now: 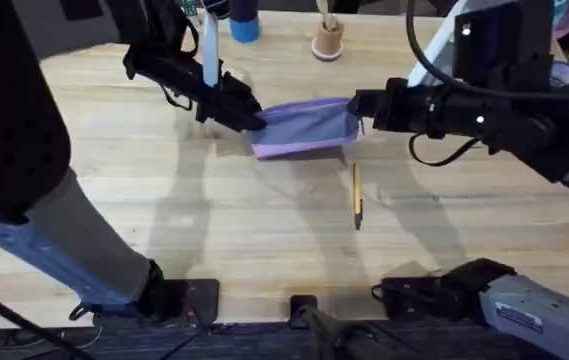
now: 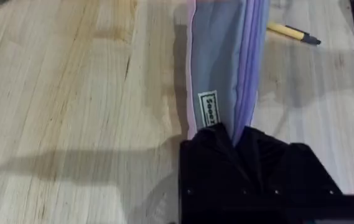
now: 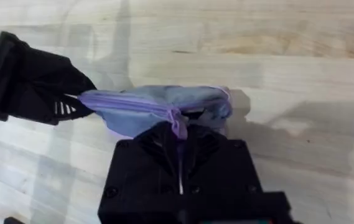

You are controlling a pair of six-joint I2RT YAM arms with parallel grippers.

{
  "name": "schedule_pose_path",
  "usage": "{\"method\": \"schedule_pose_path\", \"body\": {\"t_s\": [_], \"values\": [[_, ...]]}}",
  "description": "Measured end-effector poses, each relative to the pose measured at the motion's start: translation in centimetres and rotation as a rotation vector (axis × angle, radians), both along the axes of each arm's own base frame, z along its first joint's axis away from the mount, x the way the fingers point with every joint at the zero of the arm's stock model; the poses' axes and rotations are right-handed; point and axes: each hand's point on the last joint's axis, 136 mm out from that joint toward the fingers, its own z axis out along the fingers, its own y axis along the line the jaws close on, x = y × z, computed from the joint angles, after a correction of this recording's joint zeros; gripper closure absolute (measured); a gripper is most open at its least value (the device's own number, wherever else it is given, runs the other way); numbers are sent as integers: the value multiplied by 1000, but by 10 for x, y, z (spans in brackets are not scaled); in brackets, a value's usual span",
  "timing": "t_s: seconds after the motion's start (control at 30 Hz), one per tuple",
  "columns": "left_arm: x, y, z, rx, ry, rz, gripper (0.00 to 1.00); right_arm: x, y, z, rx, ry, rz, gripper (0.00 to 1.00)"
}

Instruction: Unzip the bag, pick up the pens from the table one at a time and place them inside, then zip the bag closed.

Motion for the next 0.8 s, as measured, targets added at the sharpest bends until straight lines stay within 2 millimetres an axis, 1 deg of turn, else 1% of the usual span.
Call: {"method": "schedule_pose_path", "body": {"t_s": [0.1,0.23,0.33,0.57,0.7,0.8], "values": [[0,0,0,1,0,0,959,2,1,2,6,-13,1,970],[0,1,0,2,0,1,959,10,5,18,37,-92,12,970],[0,0,1,-7,-1,2,959,12,7,27,50,-129,18,970],[0,-1,2,-11,0,2,959,13,7,30,55,-141,18,970],[0,-1,2,-15,0,2,959,18,10,39,71,-182,21,970],[1,-2,3,-20,-3,2,959,18,10,45,80,-200,23,970]]}}
